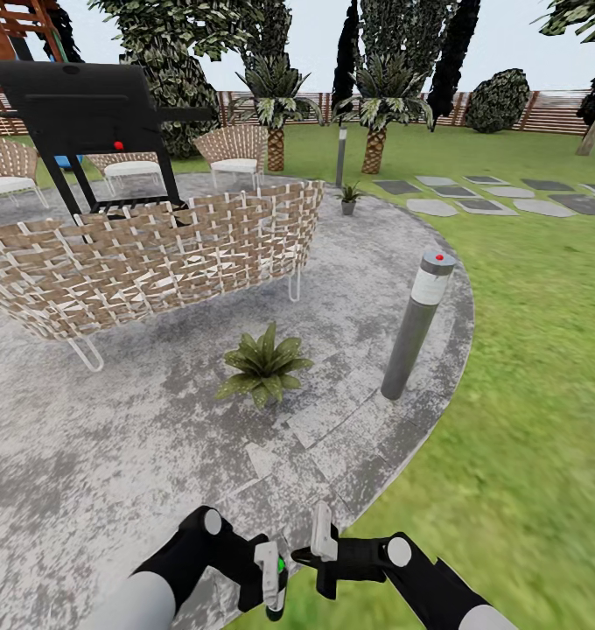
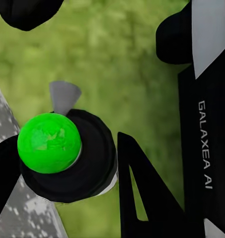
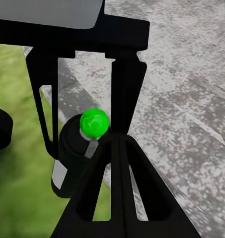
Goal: Pick up the pesticide atomizer in the garden and spray insectifuge to fully cover both potted plants in the garden.
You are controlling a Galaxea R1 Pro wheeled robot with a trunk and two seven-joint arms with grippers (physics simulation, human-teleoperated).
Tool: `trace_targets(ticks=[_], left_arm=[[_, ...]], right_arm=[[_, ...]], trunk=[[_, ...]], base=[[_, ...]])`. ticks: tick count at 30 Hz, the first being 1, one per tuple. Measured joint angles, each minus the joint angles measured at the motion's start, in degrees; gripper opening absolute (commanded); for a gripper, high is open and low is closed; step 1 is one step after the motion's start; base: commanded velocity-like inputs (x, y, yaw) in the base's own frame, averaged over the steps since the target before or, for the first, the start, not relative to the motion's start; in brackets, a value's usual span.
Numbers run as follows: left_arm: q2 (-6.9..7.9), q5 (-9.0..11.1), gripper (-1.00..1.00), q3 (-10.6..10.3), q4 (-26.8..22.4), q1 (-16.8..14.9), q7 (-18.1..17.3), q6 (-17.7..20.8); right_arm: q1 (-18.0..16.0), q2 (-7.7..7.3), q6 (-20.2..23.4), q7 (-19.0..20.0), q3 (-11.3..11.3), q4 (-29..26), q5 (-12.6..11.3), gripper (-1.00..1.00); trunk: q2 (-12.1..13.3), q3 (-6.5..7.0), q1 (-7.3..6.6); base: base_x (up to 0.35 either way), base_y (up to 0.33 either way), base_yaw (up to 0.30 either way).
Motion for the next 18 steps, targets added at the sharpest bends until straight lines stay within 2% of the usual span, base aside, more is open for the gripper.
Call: trace_targets(ticks=[5, 9, 18], left_arm=[[-0.17, 0.2, -1.0, 0.0, 0.0, 0.0, 0.1, -0.5], [-0.07, 2.4, -1.0, 0.0, 0.0, 0.0, 0.1, -0.8], [-0.08, 2.8, -1.0, 0.0, 0.0, 0.0, 0.1, -0.8]], right_arm=[[0.0, 0.0, 0.0, 0.0, 0.0, 0.0, 0.0, -1.0], [0.0, 0.0, 0.0, -0.1, 0.0, 0.0, 0.0, -1.0], [0.0, 0.0, 0.0, -0.1, 0.0, 0.0, 0.0, -1.0]], trunk=[[0.0, 0.0, 0.0], [0.0, 0.0, 0.0], [0.0, 0.0, 0.0]], base=[[0.0, 0.0, 0.0], [0.0, 0.0, 0.0], [0.0, 0.0, 0.0]])
